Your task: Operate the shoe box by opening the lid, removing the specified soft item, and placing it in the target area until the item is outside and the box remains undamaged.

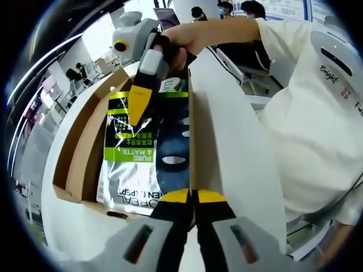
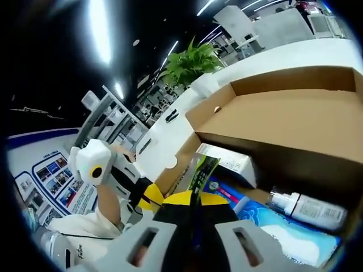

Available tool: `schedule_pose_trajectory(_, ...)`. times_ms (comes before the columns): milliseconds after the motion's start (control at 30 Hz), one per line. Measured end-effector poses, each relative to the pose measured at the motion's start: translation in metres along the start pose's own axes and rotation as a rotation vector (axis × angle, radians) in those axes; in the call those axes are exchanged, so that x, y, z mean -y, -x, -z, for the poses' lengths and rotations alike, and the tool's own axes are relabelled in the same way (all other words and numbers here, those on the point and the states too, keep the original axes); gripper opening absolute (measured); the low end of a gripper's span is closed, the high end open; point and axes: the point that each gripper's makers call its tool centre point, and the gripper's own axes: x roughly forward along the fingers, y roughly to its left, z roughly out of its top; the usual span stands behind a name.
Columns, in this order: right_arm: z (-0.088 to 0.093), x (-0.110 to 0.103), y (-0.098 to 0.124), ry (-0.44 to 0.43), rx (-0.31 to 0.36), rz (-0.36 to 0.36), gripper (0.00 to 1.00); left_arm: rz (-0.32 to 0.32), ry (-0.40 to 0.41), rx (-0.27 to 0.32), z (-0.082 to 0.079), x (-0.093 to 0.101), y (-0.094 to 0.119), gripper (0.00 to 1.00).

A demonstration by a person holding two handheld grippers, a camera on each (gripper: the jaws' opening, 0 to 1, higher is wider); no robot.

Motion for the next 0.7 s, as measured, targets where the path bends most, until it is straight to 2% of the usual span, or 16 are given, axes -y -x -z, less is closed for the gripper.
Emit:
schedule_pose_trajectory(100,-0.003,0.001,0.003,-0.017,0.003,0.009,0.0,-0.002,-0.001,-0.001,0.0,0.0,0.0,0.02)
schedule_pose_trajectory(267,-0.01,-0.011,0.01,-0.042,0.031,-0.046,0.0,-0.002,-0.001,0.001,0.0,0.0,0.0,0.02)
schedule_pose_trajectory(367,-0.012,-0.016,0.015,-0.011,0.035,-0.047,0.0,0.001,0.002,-0.002,0.0,0.0,0.0,0.02)
schedule_pose_trajectory(500,-0.017,-0.022,0.026,-0.058,0.043,-0.086,0.0,-0.001,0.001,0.0,0.0,0.0,0.0,0.02)
schedule_pose_trajectory(700,-0.022,-0.029,0.042,-0.056,0.071,-0.12,0.0,-0.007,-0.008,-0.005,0.0,0.001,-0.001,0.02)
